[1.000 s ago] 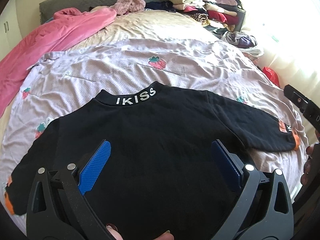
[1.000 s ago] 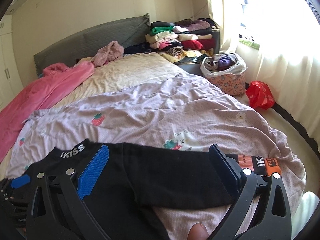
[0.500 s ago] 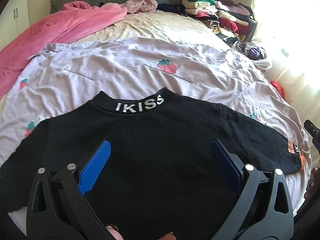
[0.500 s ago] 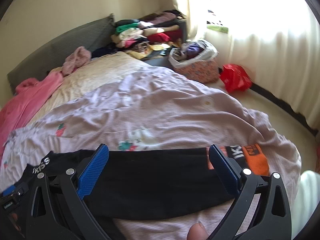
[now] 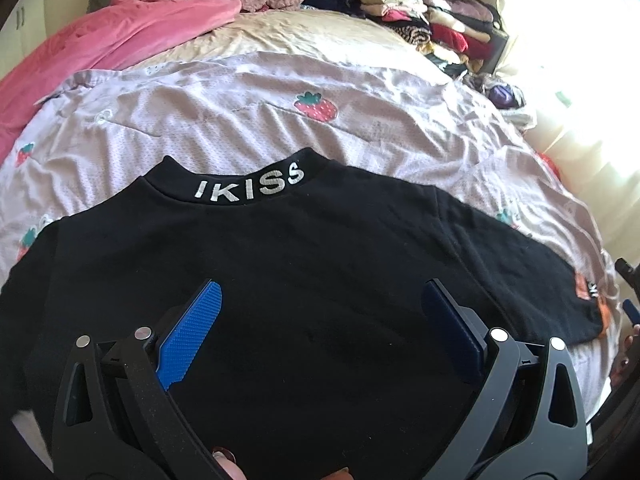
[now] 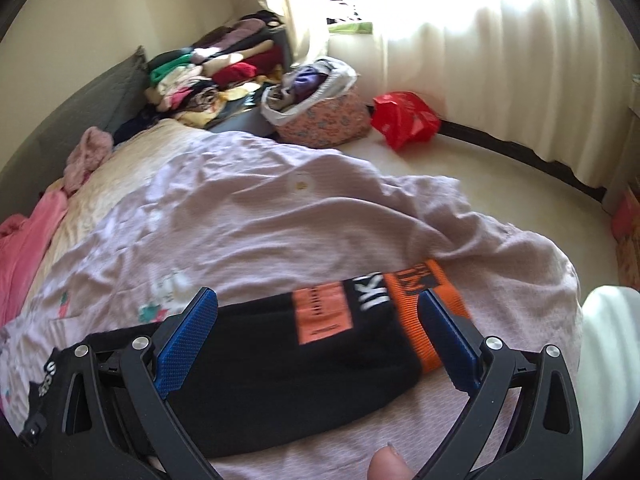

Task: Fold small clothes
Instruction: 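Close the right gripper on the orange cuff and lift it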

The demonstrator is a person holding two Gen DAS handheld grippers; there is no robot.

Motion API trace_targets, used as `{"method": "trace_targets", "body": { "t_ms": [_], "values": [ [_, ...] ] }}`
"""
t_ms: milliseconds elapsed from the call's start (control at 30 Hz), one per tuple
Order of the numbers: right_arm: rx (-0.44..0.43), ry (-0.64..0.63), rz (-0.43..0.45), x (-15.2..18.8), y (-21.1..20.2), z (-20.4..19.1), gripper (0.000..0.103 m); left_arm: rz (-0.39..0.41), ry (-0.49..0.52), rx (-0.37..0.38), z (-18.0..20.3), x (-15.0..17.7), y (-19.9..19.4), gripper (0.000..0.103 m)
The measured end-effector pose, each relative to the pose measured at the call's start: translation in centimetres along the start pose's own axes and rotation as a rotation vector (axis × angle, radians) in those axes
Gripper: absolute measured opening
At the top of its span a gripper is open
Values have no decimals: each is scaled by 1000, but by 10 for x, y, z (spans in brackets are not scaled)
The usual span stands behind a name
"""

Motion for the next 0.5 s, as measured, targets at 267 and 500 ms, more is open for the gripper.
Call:
{"method": "trace_targets", "body": {
  "t_ms": [267,500],
  "values": [
    [54,96,-46,-7,29,33,99,-33,52,16,16,4,14,94],
    [106,102,-80,-3,58,45,99,-50,79,31,25,15,18,94]
  ]
}}
Point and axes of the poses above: each gripper's, at about its wrist camera, not at the fingertips, and y roughly the way its jaws point, z to its right, x to its underside, the point moved 4 cm from there along y, roughly the way its jaws point, and after that the axes turned 11 degrees about y, right-handed, at the moved point
